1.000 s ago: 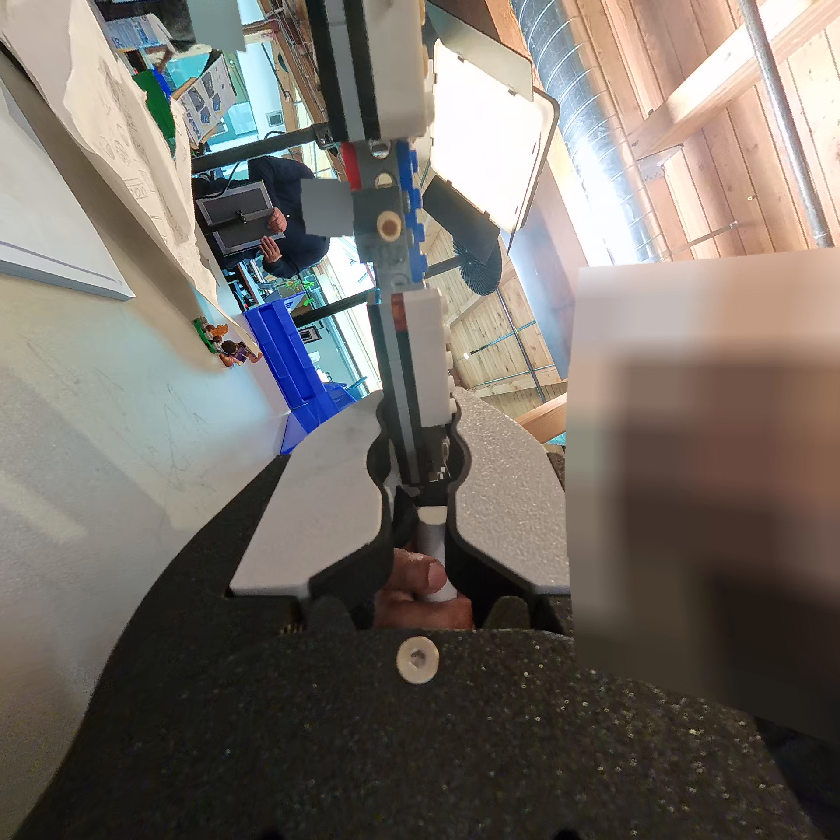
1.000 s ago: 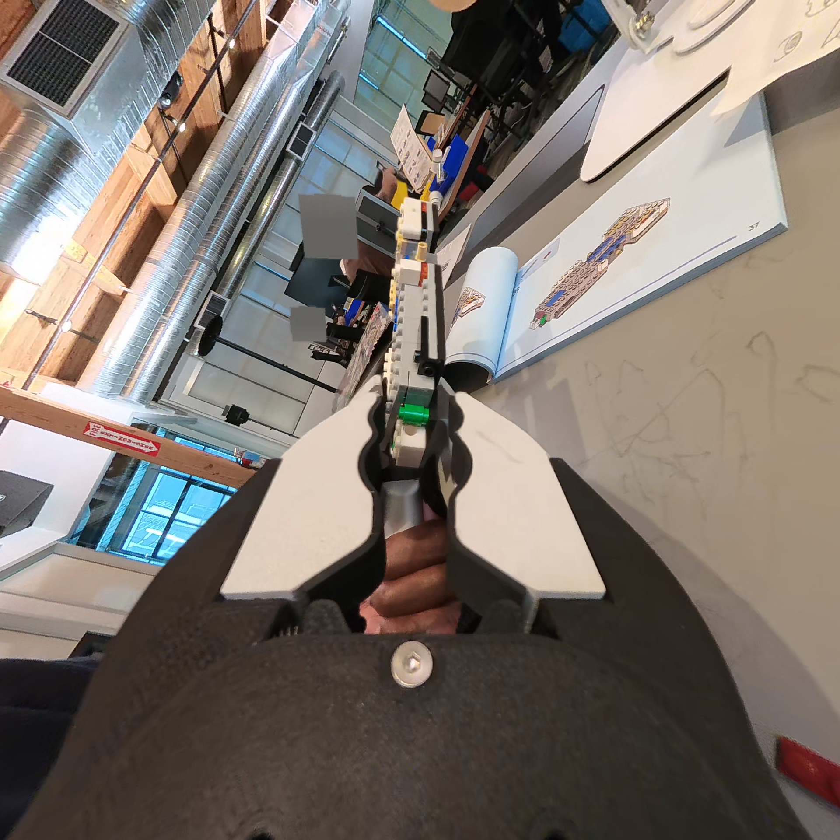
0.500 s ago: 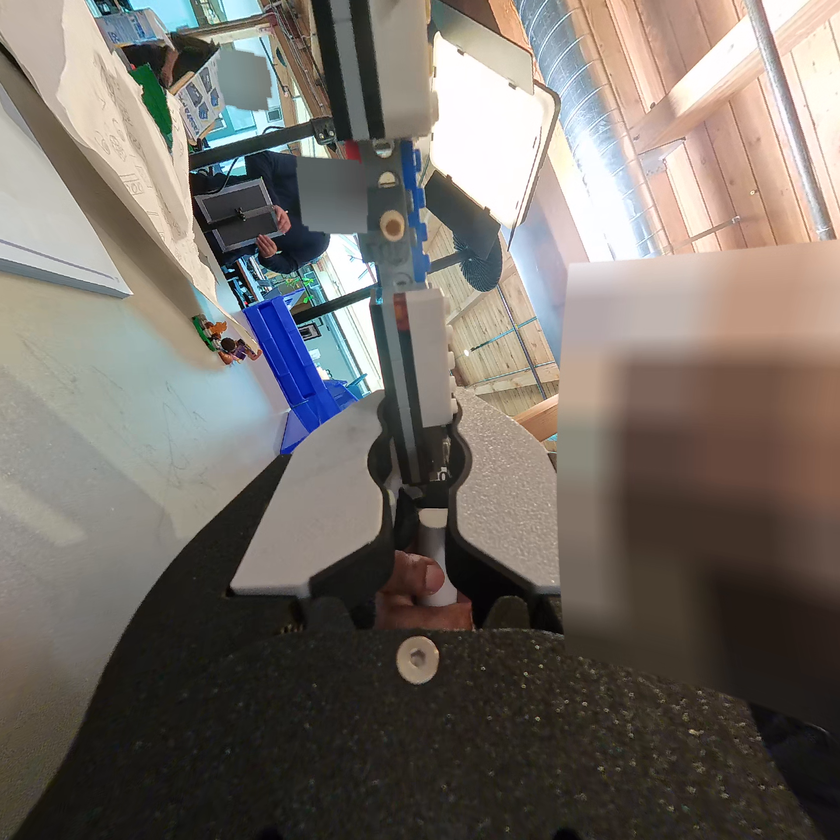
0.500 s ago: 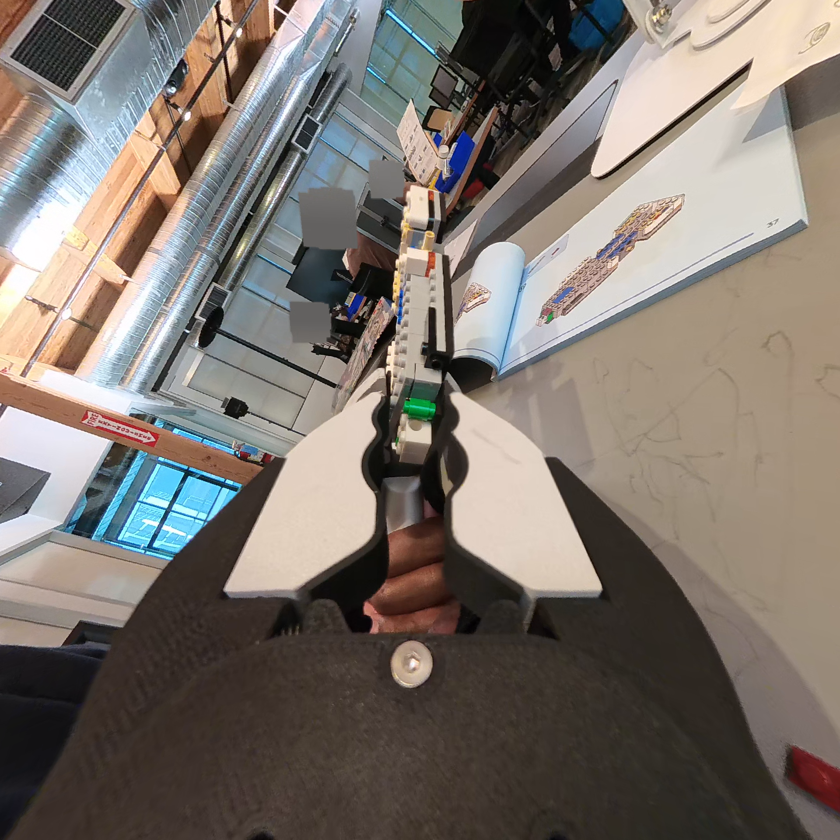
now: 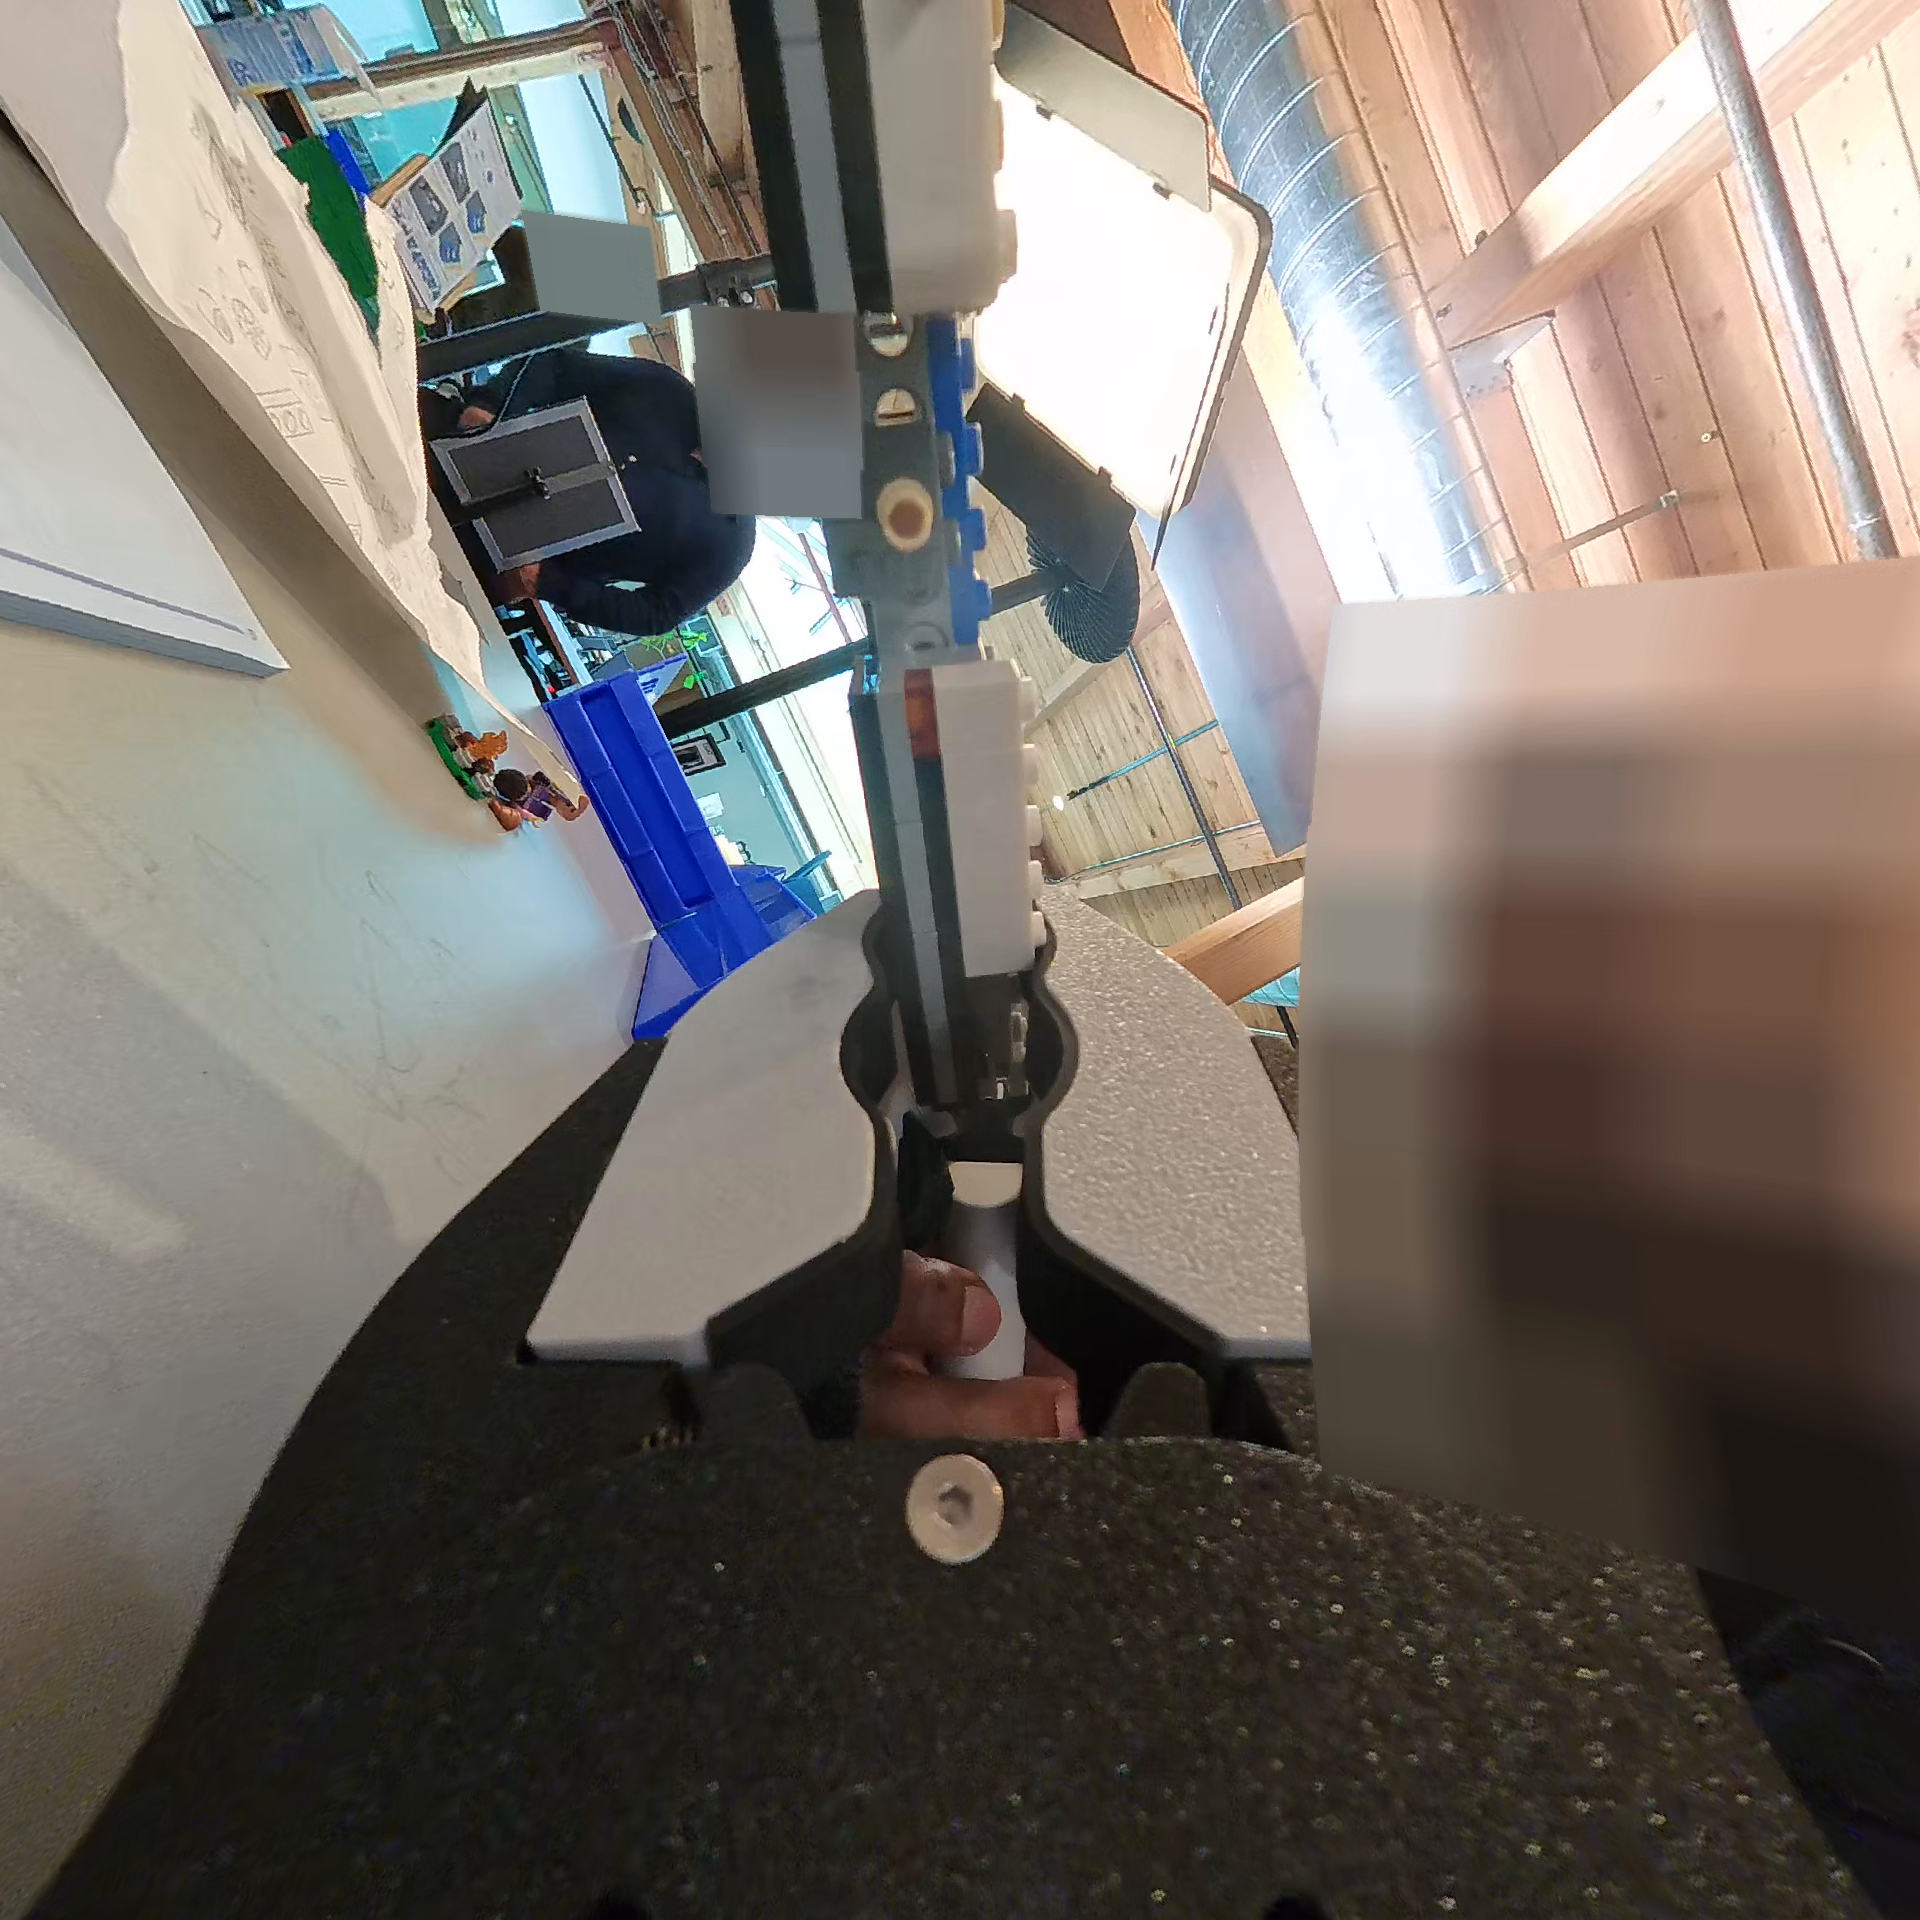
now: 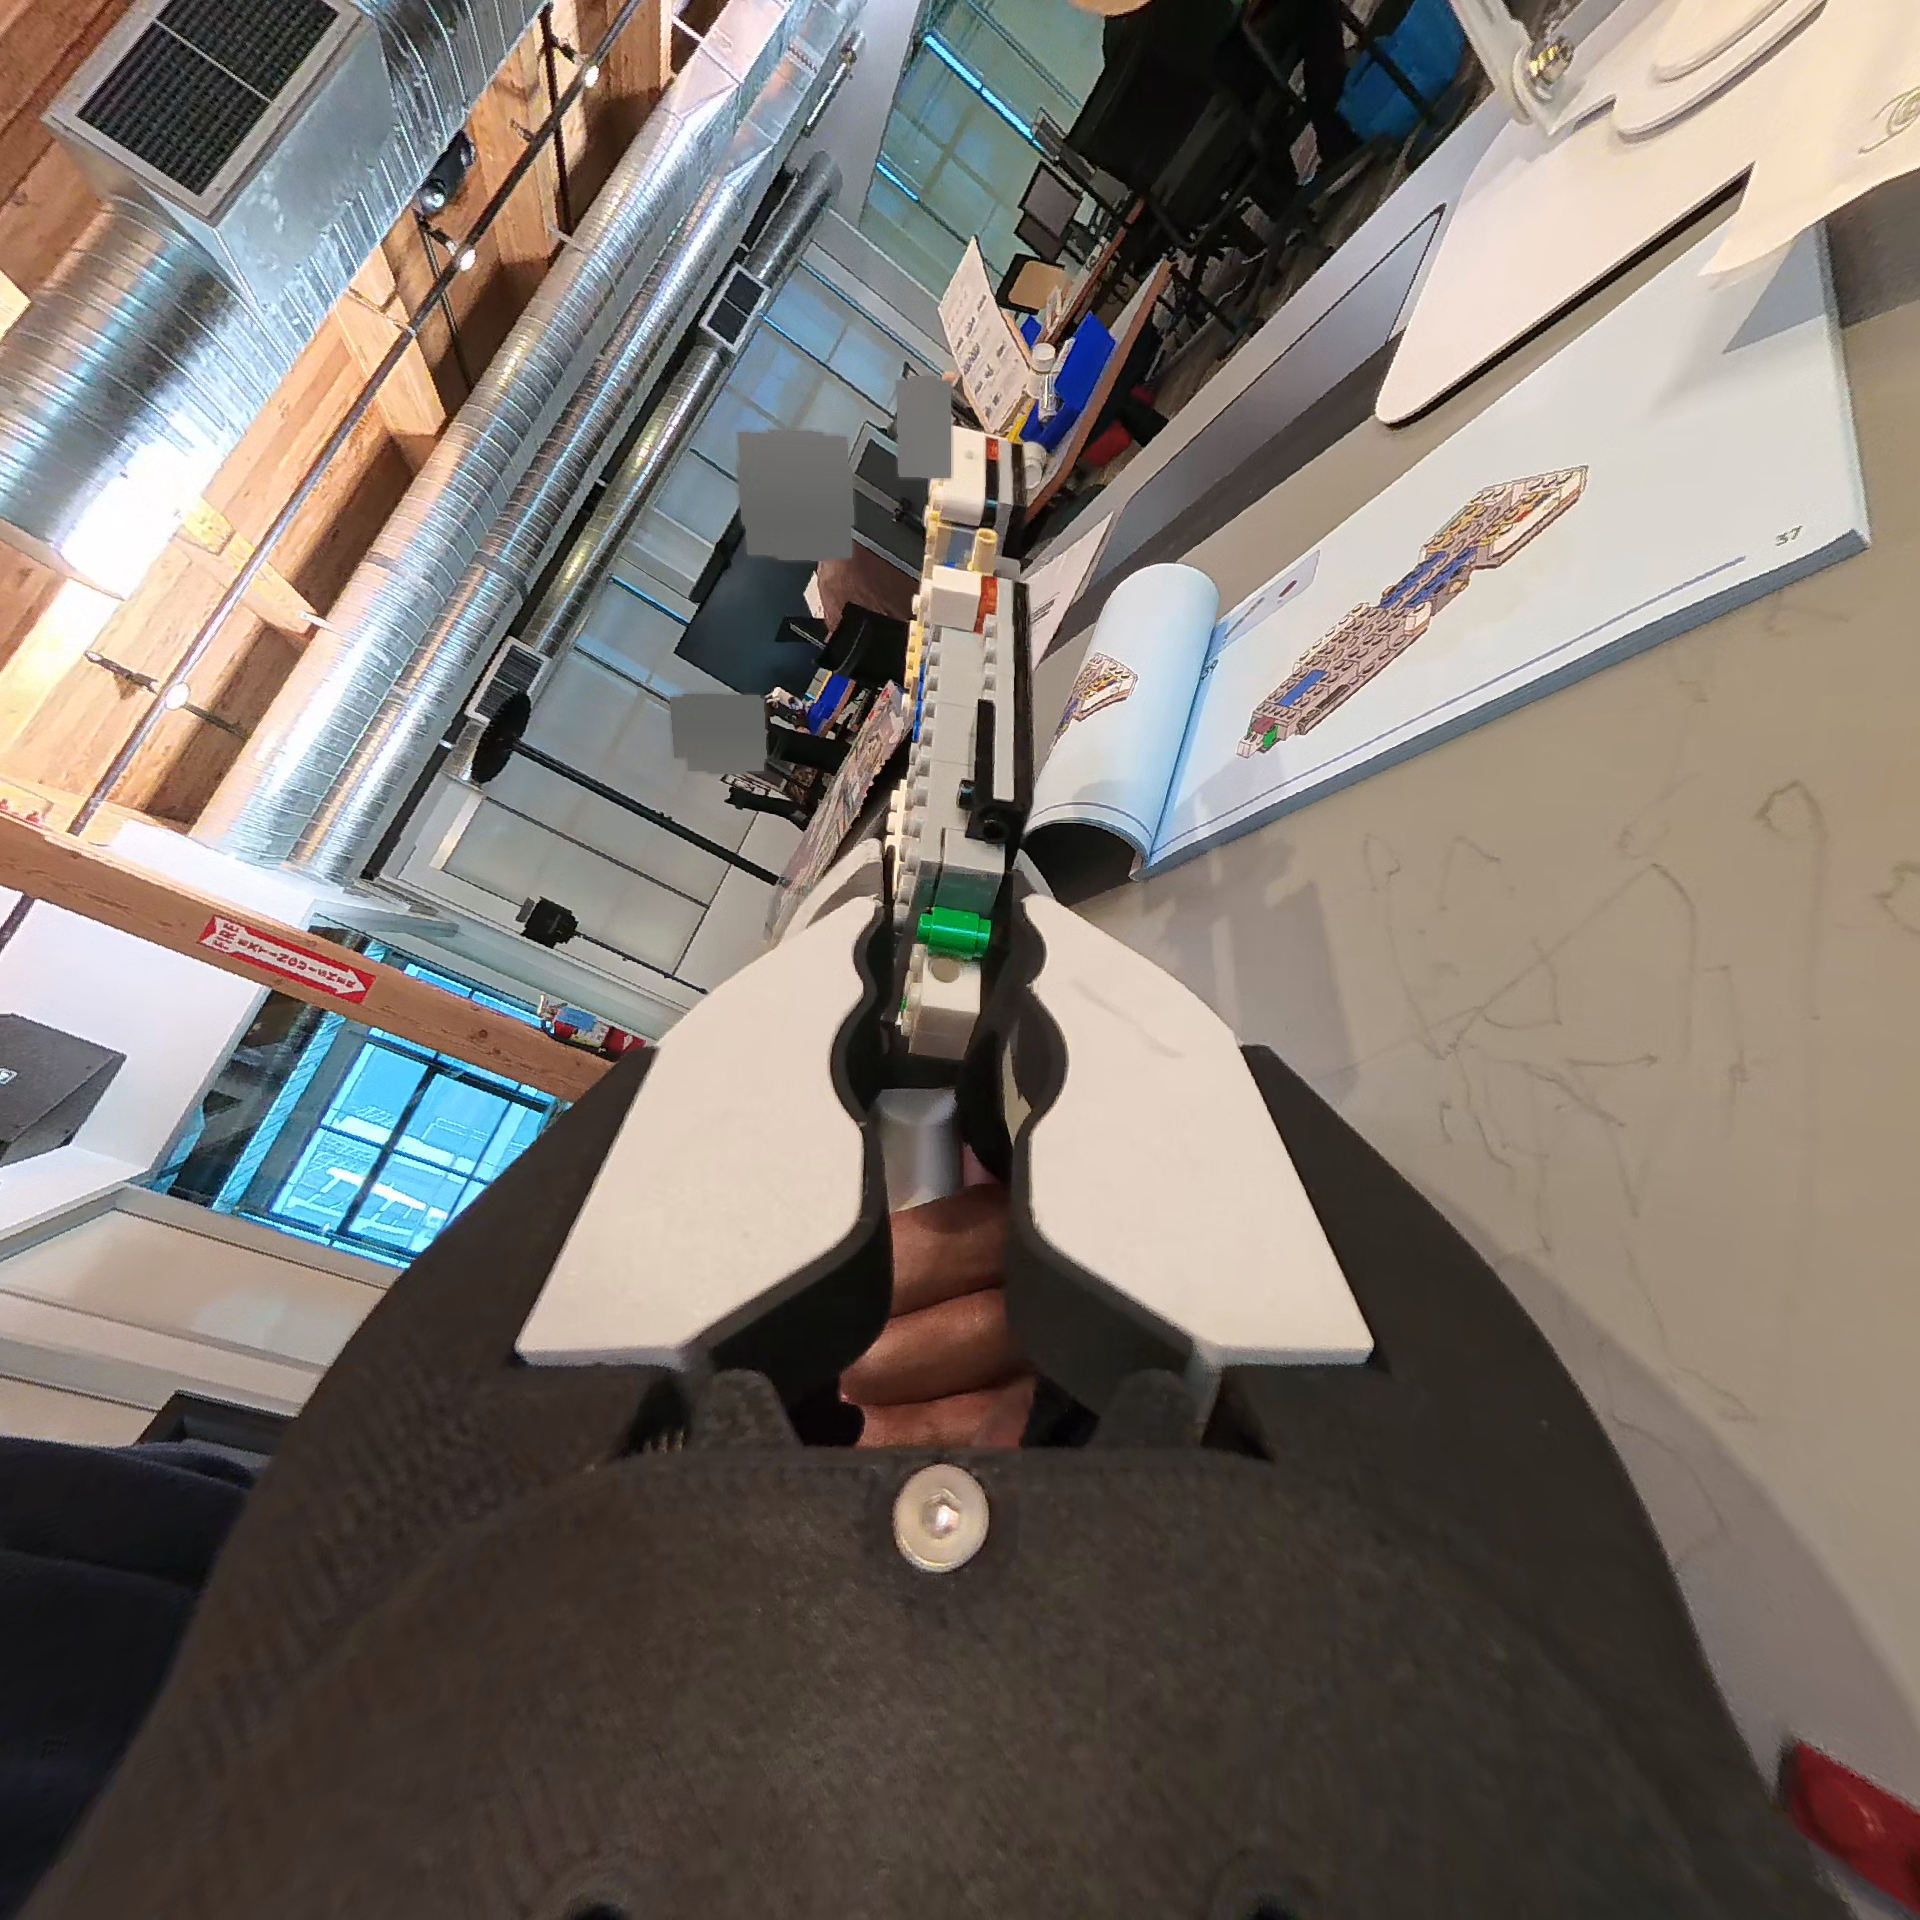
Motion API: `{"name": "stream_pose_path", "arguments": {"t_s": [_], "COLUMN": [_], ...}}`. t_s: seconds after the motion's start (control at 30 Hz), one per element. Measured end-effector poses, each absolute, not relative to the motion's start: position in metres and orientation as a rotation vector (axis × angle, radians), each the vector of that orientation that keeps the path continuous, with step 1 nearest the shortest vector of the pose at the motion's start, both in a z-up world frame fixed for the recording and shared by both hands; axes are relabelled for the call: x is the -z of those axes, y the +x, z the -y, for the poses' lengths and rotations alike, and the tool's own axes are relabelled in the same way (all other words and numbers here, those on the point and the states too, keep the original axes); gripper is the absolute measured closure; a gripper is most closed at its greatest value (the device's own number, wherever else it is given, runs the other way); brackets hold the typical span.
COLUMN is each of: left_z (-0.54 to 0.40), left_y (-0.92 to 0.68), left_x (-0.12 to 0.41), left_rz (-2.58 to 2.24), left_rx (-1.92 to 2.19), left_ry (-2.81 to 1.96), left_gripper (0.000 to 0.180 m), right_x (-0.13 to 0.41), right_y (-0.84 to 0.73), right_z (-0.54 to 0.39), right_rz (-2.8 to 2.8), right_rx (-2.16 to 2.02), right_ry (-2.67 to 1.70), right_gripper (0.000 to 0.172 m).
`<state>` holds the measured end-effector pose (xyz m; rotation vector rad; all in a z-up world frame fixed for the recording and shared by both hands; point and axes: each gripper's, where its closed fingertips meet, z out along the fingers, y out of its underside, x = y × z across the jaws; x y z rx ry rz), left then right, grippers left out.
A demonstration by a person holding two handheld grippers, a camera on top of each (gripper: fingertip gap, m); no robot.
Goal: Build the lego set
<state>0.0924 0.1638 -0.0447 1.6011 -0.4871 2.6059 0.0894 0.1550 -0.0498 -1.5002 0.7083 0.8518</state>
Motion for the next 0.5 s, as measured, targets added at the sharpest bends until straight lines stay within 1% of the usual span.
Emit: {"name": "stream_pose_path", "arguments": {"t_s": [0.5], "left_z": [-0.1642], "left_y": [0.0926], "left_x": [0.045], "left_rz": [0.486], "left_rx": [-2.608], "left_ry": [1.609], "left_gripper": [0.16], "right_x": [0.0495], "right_y": [0.0897], "right_z": [-0.1558], "right_rz": [-0.692], "right_rx": [-0.863], "right_ry": [-1.491], "right_gripper": [0.151]}}
